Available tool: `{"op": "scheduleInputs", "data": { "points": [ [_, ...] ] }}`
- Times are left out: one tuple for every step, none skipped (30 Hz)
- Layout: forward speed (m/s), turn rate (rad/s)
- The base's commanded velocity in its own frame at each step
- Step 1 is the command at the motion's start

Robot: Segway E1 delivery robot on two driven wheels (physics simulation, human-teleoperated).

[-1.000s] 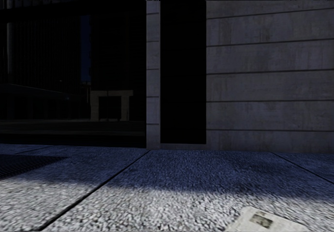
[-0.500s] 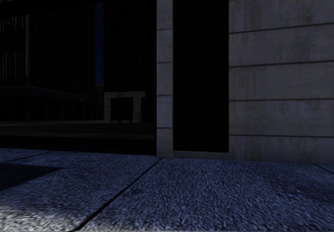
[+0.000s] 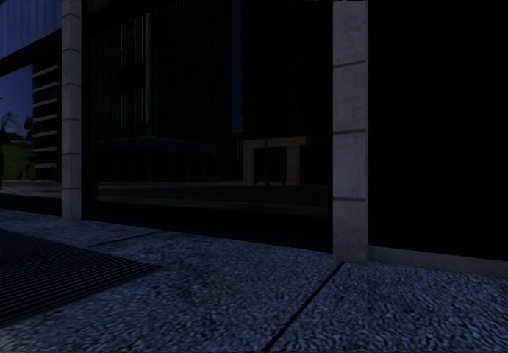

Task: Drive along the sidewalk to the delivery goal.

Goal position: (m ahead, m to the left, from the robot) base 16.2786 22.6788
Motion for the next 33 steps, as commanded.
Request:
{"op": "scheduleInputs", "data": {
  "points": [
    [1.56, 0.93],
    [1.56, 0.93],
    [1.56, 0.93],
    [1.56, 0.93],
    [1.56, 0.93],
    [1.56, 0.93],
    [1.56, 0.93],
    [1.56, 0.93],
    [1.56, 0.91],
    [1.56, 0.88],
    [1.56, 0.87],
    [1.56, 0.86],
    [1.56, 0.84],
    [1.56, 0.84],
    [1.56, 0.81],
    [1.56, 0.80],
    [1.56, 0.79],
    [1.56, 0.75],
    [1.56, 0.75],
    [1.56, 0.68],
    [1.56, 0.66],
    [1.56, 0.66],
    [1.56, 0.65],
    [1.56, 0.65],
    [1.56, 0.65],
    [1.56, 0.65],
    [1.56, 0.65],
    [1.56, 0.65],
    [1.56, 0.65],
    [1.56, 0.65],
    [1.56, 0.65],
    [1.56, 0.65],
    [1.56, 0.65]
  ]
}}
